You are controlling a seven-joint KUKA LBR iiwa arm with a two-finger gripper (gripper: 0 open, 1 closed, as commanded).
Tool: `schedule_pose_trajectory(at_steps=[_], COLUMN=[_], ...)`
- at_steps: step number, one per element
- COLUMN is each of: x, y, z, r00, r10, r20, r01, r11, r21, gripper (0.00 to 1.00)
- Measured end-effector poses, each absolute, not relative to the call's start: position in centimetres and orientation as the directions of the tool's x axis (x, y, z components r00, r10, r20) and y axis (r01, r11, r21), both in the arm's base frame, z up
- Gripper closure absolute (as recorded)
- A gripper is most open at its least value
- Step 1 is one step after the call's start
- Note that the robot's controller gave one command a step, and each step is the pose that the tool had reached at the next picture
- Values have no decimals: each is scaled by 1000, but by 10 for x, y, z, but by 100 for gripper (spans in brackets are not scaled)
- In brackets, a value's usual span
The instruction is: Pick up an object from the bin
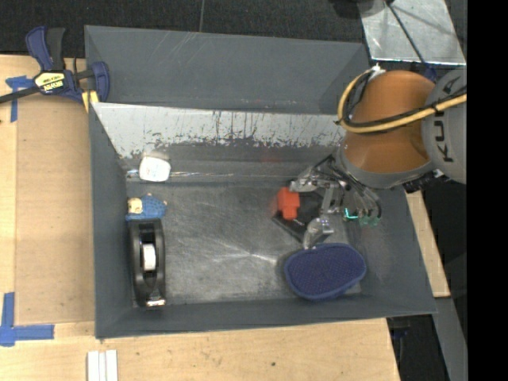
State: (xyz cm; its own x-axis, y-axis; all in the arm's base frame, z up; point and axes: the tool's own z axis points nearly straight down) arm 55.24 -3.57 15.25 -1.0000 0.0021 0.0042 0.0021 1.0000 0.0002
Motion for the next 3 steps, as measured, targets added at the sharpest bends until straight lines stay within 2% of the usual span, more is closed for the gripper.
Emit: schedule_pose_trajectory(at_steps=[1,2,3], x=[509,489,487], y=[-67,-79,-99], z=[86,104,114], r00=[-991,-987,-993], r10=[-133,-162,-119], r20=[-27,-19,-9], r01=[-133,-162,-119], r11=[991,987,993], r21=[0,-2,-1], gripper=[0,0,0])
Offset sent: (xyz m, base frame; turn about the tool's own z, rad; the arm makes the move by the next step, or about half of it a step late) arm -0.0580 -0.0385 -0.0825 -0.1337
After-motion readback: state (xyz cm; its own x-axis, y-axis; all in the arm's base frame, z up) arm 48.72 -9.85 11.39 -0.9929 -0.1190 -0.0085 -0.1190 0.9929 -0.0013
